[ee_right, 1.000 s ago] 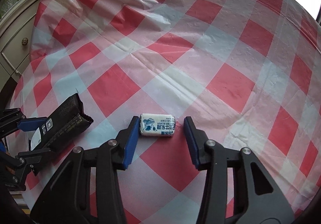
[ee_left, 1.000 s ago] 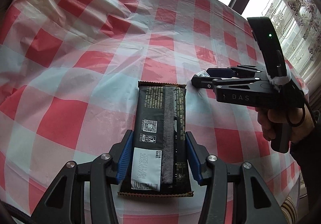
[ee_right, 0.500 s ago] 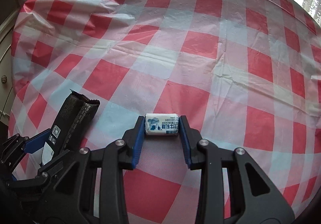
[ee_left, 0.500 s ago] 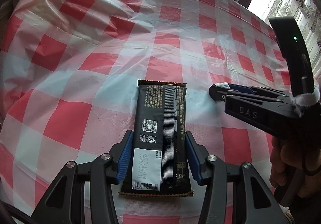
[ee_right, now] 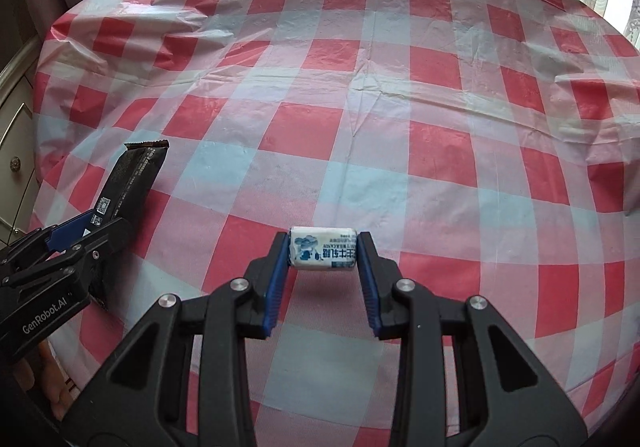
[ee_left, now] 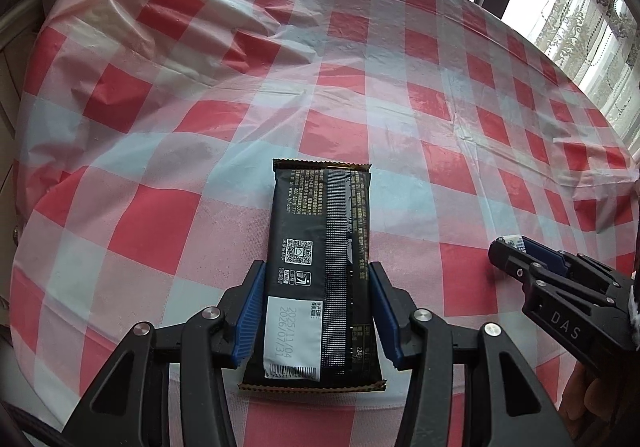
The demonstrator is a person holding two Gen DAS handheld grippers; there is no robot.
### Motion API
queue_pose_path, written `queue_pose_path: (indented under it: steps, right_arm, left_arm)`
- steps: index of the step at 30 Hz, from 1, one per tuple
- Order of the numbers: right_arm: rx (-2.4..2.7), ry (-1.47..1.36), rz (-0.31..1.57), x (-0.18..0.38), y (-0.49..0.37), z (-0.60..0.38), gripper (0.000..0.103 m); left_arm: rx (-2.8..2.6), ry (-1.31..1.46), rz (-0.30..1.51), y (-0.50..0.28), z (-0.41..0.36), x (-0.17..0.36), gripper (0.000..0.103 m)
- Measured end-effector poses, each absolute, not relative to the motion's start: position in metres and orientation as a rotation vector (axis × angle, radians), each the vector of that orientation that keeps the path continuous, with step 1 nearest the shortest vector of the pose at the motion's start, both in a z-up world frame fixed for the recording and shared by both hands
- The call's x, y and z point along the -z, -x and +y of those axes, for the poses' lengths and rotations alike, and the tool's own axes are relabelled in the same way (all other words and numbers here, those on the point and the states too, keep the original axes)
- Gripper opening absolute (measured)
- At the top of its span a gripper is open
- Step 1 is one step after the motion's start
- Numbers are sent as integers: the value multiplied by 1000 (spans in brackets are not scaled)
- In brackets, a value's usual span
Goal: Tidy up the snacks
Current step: 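Carry both items to the white box and open both tools to drop them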
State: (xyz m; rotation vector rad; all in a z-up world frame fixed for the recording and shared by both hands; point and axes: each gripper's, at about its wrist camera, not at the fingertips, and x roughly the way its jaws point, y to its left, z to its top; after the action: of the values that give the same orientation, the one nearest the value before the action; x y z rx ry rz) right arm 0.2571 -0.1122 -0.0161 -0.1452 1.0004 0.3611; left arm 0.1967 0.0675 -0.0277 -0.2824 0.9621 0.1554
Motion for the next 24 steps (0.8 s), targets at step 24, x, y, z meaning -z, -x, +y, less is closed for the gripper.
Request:
queue_pose_path:
  steps: [24]
  right_arm:
    - [-152,30,910,-41,-154,-257,38]
  left_arm:
    - [108,244,950,-137,-50,-17,51]
